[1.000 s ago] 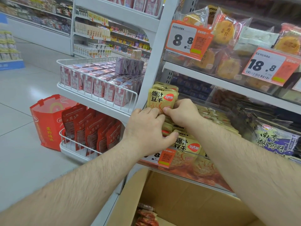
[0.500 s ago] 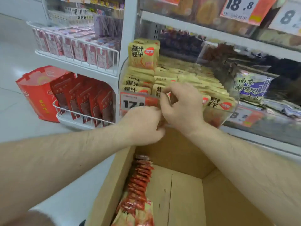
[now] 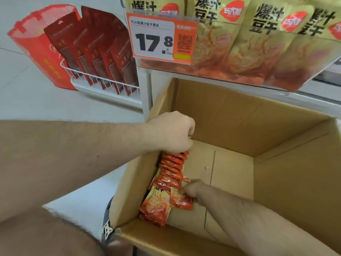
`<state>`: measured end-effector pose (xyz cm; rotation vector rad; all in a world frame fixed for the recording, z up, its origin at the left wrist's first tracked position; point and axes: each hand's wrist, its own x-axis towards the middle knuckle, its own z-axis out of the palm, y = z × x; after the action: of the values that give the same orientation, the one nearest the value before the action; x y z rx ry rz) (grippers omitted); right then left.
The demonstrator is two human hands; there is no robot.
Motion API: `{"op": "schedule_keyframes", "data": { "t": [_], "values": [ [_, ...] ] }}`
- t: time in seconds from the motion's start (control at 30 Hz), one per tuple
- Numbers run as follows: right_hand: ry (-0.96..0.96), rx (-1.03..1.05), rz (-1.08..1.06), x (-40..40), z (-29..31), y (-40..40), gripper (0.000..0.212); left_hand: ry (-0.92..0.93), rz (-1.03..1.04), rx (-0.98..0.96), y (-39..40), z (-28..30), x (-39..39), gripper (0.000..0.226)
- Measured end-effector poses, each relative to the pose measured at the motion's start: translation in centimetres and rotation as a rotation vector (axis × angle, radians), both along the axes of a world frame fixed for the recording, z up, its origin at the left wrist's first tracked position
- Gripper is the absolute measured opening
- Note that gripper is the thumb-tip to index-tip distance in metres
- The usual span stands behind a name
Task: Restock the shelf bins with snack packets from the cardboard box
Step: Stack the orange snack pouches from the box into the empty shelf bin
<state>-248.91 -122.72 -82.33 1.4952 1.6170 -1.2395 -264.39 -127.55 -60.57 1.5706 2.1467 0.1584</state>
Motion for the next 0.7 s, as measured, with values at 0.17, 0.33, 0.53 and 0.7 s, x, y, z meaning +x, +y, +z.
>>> {"op": "schedule_keyframes", "data": {
  "t": [0.17, 0.33, 0.53, 0.7],
  "values": [
    [0.051, -0.108, -0.235, 0.5, -2.3, 1.4, 0.032, -0.128, 0.099, -0.002, 1.2, -0.4, 0.3, 0.015],
    [0.142, -0.233, -0.321, 5.5, 4.4, 5.4, 0.005, -0.223, 0.180, -0.106, 1.0, -0.6, 0.6, 0.021],
    [0.715, -0.557, -0.555, 4.1, 9.7, 4.3, 0.062, -0.416, 0.343, -0.217, -0.6, 0.2, 1.8, 0.058],
    [0.910, -0.869, -0.392, 0.0, 11.2, 2.4, 0.074, -0.418, 0.402, -0.094, -1.7, 0.9, 1.6, 0.074]
  ]
}}
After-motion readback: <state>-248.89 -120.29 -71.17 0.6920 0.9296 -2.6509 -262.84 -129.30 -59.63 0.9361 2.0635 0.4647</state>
